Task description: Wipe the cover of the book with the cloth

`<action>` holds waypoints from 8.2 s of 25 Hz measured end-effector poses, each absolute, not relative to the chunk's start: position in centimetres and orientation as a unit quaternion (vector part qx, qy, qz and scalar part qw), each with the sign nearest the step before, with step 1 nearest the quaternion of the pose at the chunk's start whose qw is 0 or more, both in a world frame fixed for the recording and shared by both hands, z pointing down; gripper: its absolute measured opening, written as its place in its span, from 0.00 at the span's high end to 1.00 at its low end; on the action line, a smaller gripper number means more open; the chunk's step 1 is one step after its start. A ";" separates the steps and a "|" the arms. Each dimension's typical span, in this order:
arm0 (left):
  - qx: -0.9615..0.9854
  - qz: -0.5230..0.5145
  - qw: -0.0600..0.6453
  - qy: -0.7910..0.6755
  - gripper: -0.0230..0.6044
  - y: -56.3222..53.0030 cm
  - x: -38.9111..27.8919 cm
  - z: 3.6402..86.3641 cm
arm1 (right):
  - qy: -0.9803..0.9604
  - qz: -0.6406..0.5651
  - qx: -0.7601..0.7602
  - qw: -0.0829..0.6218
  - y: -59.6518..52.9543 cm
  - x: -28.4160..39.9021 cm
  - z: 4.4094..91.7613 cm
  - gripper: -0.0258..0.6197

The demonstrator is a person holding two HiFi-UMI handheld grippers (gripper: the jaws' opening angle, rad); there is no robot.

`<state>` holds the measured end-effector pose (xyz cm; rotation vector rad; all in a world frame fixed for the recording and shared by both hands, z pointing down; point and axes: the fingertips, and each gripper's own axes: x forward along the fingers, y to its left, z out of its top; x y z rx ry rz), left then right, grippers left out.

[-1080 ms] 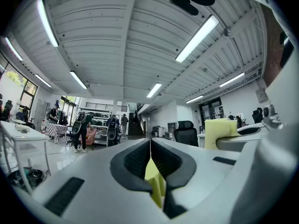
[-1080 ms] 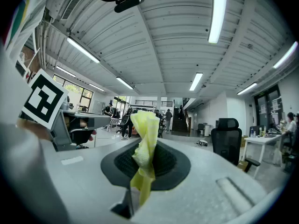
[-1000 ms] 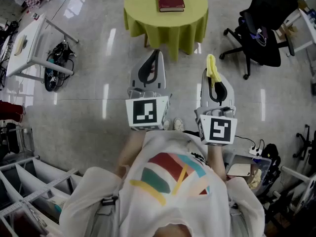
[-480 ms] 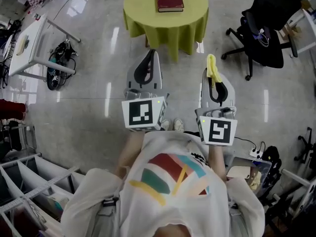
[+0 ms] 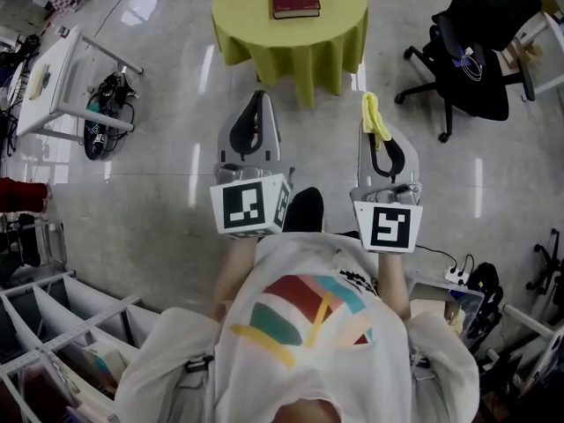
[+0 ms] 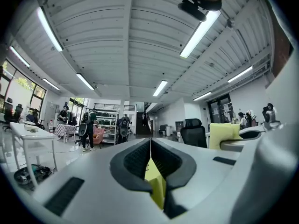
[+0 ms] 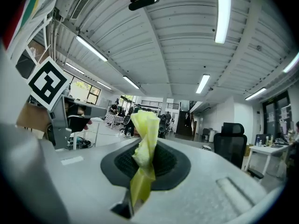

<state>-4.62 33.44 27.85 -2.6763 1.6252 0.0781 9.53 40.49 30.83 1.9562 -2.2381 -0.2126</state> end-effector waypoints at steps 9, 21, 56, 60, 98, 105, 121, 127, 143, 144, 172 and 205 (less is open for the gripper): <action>-0.847 0.049 0.010 0.530 0.94 29.6 -4.7 27.2 | -0.735 -0.102 0.665 0.088 37.5 11.3 29.9 0.92; -0.850 0.073 -0.015 0.522 0.94 15.4 -4.0 27.6 | -0.722 -0.122 0.674 0.099 24.3 12.2 29.2 0.92; -0.859 0.047 -0.031 0.509 0.94 -18.3 2.9 24.0 | -0.740 -0.112 0.661 0.064 -11.7 17.1 24.4 0.92; -0.849 0.054 -0.027 0.524 0.94 -18.6 3.5 23.4 | -0.751 -0.119 0.647 0.056 -12.2 17.9 24.0 0.92; -0.829 -0.136 -0.252 0.480 0.67 -19.5 5.3 43.0 | -0.776 -0.096 0.619 0.067 -12.0 18.4 26.0 0.92; -0.808 -0.186 -0.328 0.454 0.62 -17.5 6.0 50.2 | -0.770 -0.098 0.625 0.076 -11.5 18.8 26.2 0.92; -0.733 -0.269 -0.437 0.447 0.79 -14.4 3.8 59.6 | -0.765 -0.086 0.632 0.090 -11.0 19.1 27.2 0.91; -0.734 -0.271 -0.440 0.441 0.79 -14.5 4.0 59.8 | -0.765 -0.085 0.631 0.094 -11.1 19.1 27.5 0.92; -0.737 -0.288 -0.430 0.435 0.79 -14.4 4.4 59.3 | -0.771 -0.153 0.566 0.248 -19.6 17.8 31.7 0.92; -0.736 -0.290 -0.430 0.435 0.79 -14.4 4.4 59.3 | -0.770 -0.164 0.554 0.271 -20.7 17.7 32.7 0.92; -0.728 -0.274 -0.460 0.429 0.79 -14.3 4.4 59.8 | -0.712 -0.075 0.268 0.644 -27.1 16.5 58.8 0.92; -0.734 -0.261 -0.460 0.426 0.79 -14.4 4.5 59.7 | -0.752 0.131 0.143 0.629 -15.7 13.9 58.8 0.92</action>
